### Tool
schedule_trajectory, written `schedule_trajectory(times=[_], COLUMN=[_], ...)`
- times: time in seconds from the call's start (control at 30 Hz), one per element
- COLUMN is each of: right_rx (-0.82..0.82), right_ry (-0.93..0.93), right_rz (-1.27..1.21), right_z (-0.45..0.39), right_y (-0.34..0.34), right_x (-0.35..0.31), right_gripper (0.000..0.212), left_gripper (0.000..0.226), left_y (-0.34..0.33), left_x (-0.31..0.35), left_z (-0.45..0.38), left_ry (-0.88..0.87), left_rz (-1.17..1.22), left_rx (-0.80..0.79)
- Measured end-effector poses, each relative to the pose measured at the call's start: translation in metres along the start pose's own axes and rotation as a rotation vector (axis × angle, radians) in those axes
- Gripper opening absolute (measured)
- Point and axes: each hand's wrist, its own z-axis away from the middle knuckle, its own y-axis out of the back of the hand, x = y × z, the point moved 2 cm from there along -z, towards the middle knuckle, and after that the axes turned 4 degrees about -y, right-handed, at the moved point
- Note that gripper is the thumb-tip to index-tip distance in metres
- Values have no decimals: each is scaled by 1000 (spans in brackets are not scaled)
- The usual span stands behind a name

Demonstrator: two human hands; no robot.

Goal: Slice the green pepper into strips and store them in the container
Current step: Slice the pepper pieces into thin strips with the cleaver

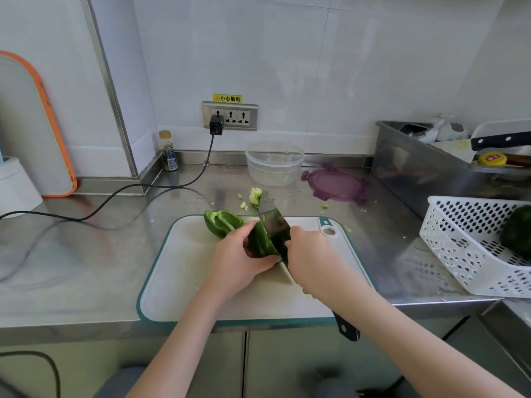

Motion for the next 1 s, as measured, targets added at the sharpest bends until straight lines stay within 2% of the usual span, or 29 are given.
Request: schedule_trajectory(times=[0.27,0.4,0.43,0.5,0.57,0.77,0.83,0.93,1.0], right_rx=[-42,-32,-54,-82,-62,-25,-102,-271,-248], right_ry=[-35,-36,-62,-104,-82,-124,-190,-179,-102], right_rz=[-51,-57,-38,2,-26,-116,-110,-93,-74], right_z=[-9,-19,-22,-27,-28,-27,-29,-27,-27], right_y=[2,-2,-3,-4,-2,0,5,15,21], right_x=[-6,-11,-11,-9,-6,-4,-4,0,-1], right_gripper=[7,33,32,13,3,30,35,29,27], left_gripper=[83,82,80,74,79,83,85,90,93], left_y=[-1,1,2,9,15,10,8,5,4], left_x=[-2,5,5,4,0,2,0,-4,-6], left_z=[-1,1,1,1,1,2,2,2,2], left_ry=[11,35,49,117,181,161,151,130,132], left_rz=[-35,-8,23,156,262,201,168,106,85], left_rx=[-8,15,38,136,207,100,64,-8,-29])
